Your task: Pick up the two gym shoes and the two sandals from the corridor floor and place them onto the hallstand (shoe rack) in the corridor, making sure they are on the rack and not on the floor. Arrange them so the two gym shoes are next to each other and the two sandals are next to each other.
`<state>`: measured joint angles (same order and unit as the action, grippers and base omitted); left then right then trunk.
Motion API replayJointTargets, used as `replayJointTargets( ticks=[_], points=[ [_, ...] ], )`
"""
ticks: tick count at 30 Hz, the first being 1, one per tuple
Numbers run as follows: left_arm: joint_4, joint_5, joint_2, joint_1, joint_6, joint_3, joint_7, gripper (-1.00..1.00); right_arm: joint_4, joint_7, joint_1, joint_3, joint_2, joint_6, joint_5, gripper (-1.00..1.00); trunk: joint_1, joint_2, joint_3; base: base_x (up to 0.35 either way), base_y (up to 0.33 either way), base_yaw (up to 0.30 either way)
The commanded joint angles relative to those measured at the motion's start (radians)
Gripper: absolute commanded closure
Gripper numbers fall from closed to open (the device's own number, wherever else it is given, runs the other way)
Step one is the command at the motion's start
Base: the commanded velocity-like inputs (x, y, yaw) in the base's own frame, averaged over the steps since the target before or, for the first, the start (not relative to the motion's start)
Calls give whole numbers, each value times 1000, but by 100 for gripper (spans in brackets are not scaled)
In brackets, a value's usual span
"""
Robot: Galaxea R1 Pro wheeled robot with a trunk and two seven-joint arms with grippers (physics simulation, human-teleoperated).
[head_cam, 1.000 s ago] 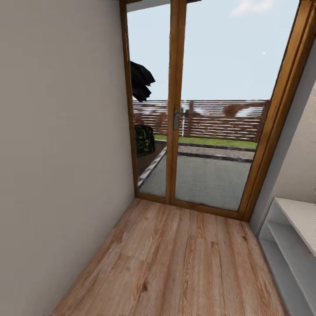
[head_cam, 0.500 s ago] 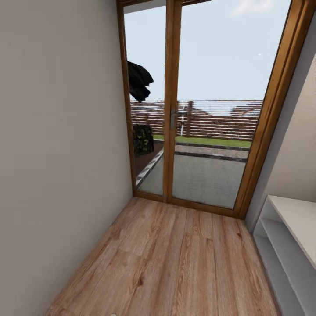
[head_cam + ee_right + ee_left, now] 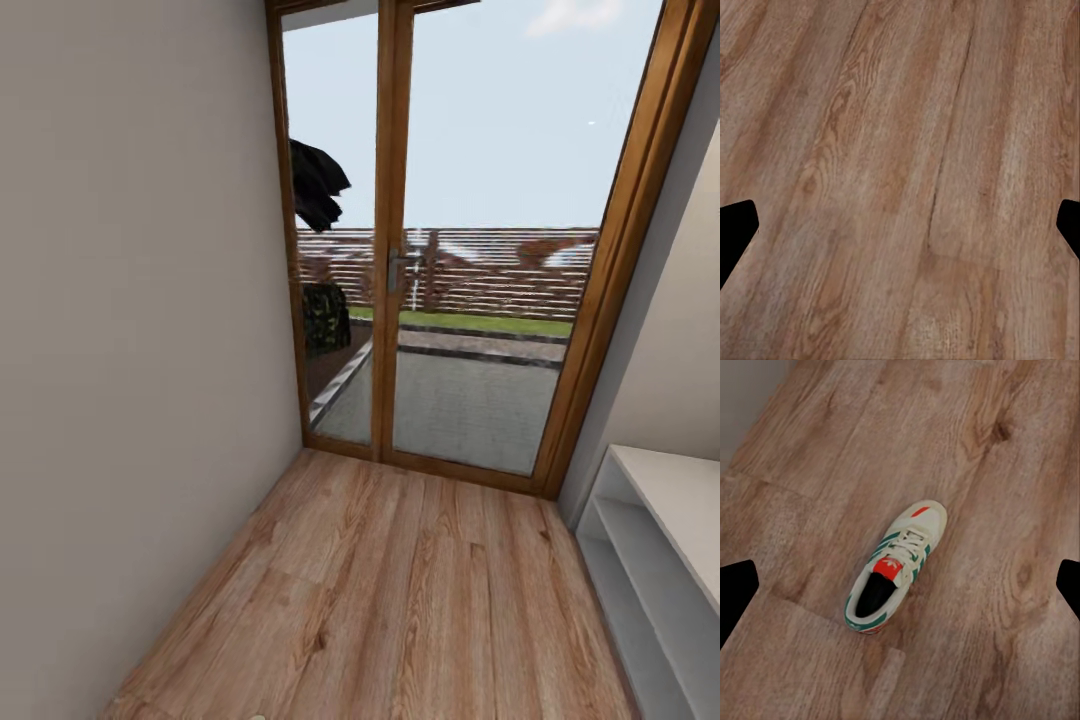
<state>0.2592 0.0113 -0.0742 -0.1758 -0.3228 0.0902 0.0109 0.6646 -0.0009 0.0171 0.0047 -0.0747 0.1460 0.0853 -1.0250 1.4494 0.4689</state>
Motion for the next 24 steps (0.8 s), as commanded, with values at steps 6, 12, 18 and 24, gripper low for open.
replayJointTargets(
  ticks=[6, 12, 18, 24],
  points=[
    [-7, 0, -19, -101, 45, 2, 28, -100, 101, -1, 25, -1, -6, -2, 8, -100, 0, 1, 1, 0, 0, 0],
    [-2, 17, -25, -232, 238, 1, 105, -100, 233, -2, 76, -3, -12, -51, 7, -100, 0, 1, 1, 0, 0, 0],
    [-1, 41, -22, -299, 334, 1, 123, -100, 293, -2, 127, -4, -19, -177, 8, -100, 0, 1, 1, 0, 0, 0],
    [0, 63, -17, -318, 357, -2, 126, -100, 320, -1, 154, -5, -21, -265, 8, -100, 0, 1, 1, 0, 0, 0]
  ],
)
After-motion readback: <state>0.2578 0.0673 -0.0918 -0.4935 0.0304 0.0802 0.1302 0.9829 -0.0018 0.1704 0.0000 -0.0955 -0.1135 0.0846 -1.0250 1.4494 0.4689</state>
